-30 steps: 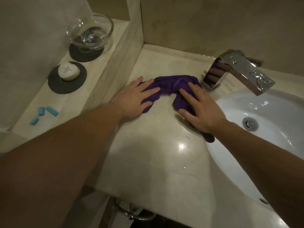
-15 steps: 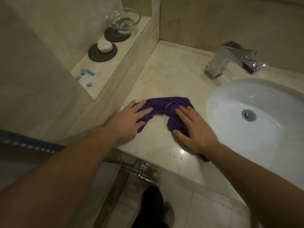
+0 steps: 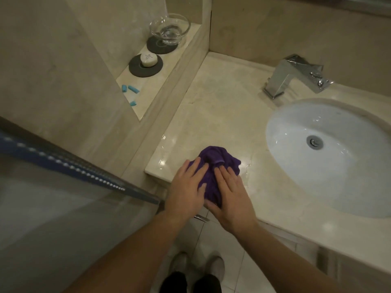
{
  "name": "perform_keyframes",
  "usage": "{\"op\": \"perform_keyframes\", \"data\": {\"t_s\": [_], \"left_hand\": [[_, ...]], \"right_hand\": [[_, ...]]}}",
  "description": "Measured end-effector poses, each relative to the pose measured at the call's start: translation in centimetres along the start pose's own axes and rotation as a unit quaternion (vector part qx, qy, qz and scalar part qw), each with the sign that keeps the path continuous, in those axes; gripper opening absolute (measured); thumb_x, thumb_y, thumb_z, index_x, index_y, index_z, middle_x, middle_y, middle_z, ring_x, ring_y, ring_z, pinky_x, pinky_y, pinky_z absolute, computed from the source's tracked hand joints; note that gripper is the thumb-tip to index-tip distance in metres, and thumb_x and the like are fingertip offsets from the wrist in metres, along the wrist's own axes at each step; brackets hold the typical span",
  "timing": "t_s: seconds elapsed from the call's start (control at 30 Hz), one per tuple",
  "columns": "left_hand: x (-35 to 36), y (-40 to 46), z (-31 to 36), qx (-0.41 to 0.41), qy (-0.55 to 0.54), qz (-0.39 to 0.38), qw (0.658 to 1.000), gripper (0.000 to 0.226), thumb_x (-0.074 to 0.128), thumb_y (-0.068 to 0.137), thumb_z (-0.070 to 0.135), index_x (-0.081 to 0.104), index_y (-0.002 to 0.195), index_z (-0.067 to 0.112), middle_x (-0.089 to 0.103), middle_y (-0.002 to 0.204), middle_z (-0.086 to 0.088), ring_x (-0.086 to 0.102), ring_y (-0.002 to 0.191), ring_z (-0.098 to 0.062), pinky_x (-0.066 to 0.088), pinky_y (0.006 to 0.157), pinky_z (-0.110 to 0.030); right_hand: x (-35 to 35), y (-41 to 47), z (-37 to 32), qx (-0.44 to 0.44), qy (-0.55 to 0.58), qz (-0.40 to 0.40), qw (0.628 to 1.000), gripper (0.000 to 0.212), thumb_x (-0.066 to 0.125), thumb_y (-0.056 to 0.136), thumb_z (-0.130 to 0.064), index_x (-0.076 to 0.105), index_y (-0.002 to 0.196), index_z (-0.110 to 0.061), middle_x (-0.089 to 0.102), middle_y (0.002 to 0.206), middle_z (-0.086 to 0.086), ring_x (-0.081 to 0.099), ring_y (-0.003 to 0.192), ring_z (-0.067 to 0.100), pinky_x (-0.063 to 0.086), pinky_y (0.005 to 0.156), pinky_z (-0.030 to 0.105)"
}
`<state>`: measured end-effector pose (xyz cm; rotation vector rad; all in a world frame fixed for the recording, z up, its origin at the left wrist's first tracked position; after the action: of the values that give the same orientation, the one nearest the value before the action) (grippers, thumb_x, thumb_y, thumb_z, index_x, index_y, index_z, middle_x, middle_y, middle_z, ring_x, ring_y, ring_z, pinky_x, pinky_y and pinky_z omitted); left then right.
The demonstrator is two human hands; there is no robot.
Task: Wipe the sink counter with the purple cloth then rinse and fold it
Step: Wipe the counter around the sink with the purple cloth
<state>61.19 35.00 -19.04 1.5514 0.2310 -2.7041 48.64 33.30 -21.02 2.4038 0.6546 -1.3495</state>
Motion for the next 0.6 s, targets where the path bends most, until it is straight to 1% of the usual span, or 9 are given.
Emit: {"op": "perform_keyframes", "data": {"t_s": [0.07, 0.13, 0.23, 0.33, 0.37, 0.4, 0.43, 0.53, 0.6], "left_hand": [[0.0, -1.3, 0.4, -0.054, -0.139, 0.025, 0.989, 0.054, 0.043, 0.103, 0.025, 0.032, 0.155, 0.030, 0.032, 0.162, 0.003, 0.026, 0.149, -0.016, 0.024, 0.123, -0.036], [0.4, -2.7, 0.3, -0.134, -0.322, 0.030, 0.937, 0.052, 0.050, 0.101, 0.022, 0.039, 0.149, 0.039, 0.042, 0.154, 0.007, 0.039, 0.139, -0.009, 0.033, 0.118, -0.032], [0.3, -3.6, 0.1, -0.215, -0.585, 0.028, 0.781, 0.049, 0.061, 0.088, 0.029, 0.057, 0.134, 0.043, 0.060, 0.140, 0.004, 0.058, 0.128, -0.017, 0.047, 0.110, -0.045], [-0.8, -1.9, 1.2, -0.228, -0.753, -0.012, 0.617, 0.045, 0.065, 0.090, 0.036, 0.062, 0.134, 0.026, 0.066, 0.132, -0.011, 0.063, 0.123, -0.030, 0.046, 0.108, -0.049], [-1.3, -1.3, 1.9, -0.232, -0.771, -0.038, 0.592, 0.044, 0.062, 0.092, 0.040, 0.063, 0.132, 0.023, 0.067, 0.130, -0.013, 0.064, 0.121, -0.030, 0.048, 0.106, -0.047], [-1.7, -0.6, 2.6, -0.230, -0.775, -0.062, 0.586, 0.042, 0.059, 0.093, 0.040, 0.064, 0.130, 0.021, 0.069, 0.127, -0.014, 0.066, 0.118, -0.029, 0.050, 0.104, -0.044], [-2.2, 0.2, 3.0, -0.217, -0.759, -0.077, 0.609, 0.037, 0.060, 0.094, 0.032, 0.065, 0.128, 0.019, 0.070, 0.124, -0.014, 0.068, 0.114, -0.028, 0.052, 0.101, -0.042], [-4.2, 4.2, 1.3, -0.185, -0.641, -0.031, 0.744, 0.048, 0.071, 0.080, -0.009, 0.069, 0.116, 0.023, 0.074, 0.111, -0.010, 0.071, 0.099, -0.021, 0.057, 0.089, -0.034], [-6.5, 7.6, -0.2, -0.176, -0.549, 0.023, 0.817, 0.055, 0.070, 0.067, -0.013, 0.073, 0.100, 0.031, 0.074, 0.100, -0.003, 0.069, 0.092, -0.018, 0.057, 0.086, -0.029]], "right_hand": [[0.5, -0.6, -0.5, 0.013, 0.052, 0.001, 0.999, 0.084, 0.061, 0.089, -0.051, 0.030, 0.156, -0.012, 0.035, 0.160, 0.003, 0.027, 0.148, 0.018, 0.031, 0.120, 0.048], [0.6, -1.4, -1.3, 0.051, 0.135, -0.015, 0.989, 0.084, 0.072, 0.086, -0.031, 0.029, 0.158, -0.021, 0.038, 0.159, -0.003, 0.035, 0.145, 0.013, 0.039, 0.116, 0.045], [-0.2, -2.0, -3.0, 0.145, 0.324, -0.017, 0.934, 0.082, 0.070, 0.079, -0.018, 0.036, 0.152, -0.035, 0.060, 0.136, -0.017, 0.060, 0.119, 0.004, 0.053, 0.100, 0.035], [-1.4, -0.7, -4.1, 0.246, 0.513, 0.008, 0.823, 0.076, 0.075, 0.073, -0.037, 0.048, 0.145, -0.035, 0.067, 0.127, -0.012, 0.066, 0.114, 0.010, 0.053, 0.101, 0.040], [-2.4, 0.0, -4.0, 0.261, 0.490, 0.027, 0.831, 0.078, 0.078, 0.070, -0.045, 0.052, 0.142, -0.034, 0.069, 0.126, -0.010, 0.067, 0.113, 0.010, 0.054, 0.099, 0.041], [-3.7, 0.8, -3.6, 0.267, 0.452, 0.043, 0.850, 0.077, 0.081, 0.067, -0.048, 0.056, 0.137, -0.033, 0.070, 0.121, -0.009, 0.069, 0.109, 0.010, 0.056, 0.096, 0.042], [-5.0, 1.7, -3.1, 0.268, 0.409, 0.050, 0.871, 0.071, 0.083, 0.066, -0.046, 0.060, 0.131, -0.033, 0.072, 0.116, -0.008, 0.070, 0.104, 0.011, 0.057, 0.093, 0.043], [-8.9, 4.7, -1.2, 0.227, 0.329, -0.012, 0.916, 0.067, 0.088, 0.064, -0.038, 0.065, 0.126, -0.031, 0.075, 0.110, -0.006, 0.071, 0.101, 0.012, 0.054, 0.098, 0.045], [-12.3, 6.5, 1.1, 0.191, 0.233, -0.042, 0.953, 0.056, 0.088, 0.069, -0.025, 0.069, 0.121, -0.033, 0.075, 0.106, -0.009, 0.069, 0.094, 0.004, 0.052, 0.099, 0.038]]}}
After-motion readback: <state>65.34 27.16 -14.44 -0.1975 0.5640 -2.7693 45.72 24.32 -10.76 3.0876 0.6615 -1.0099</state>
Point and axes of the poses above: each hand's wrist, its own y-axis towards the middle knuckle, its own x-axis out of the palm, z = x × y, the point moved 8 cm from there along y, towards the middle knuckle
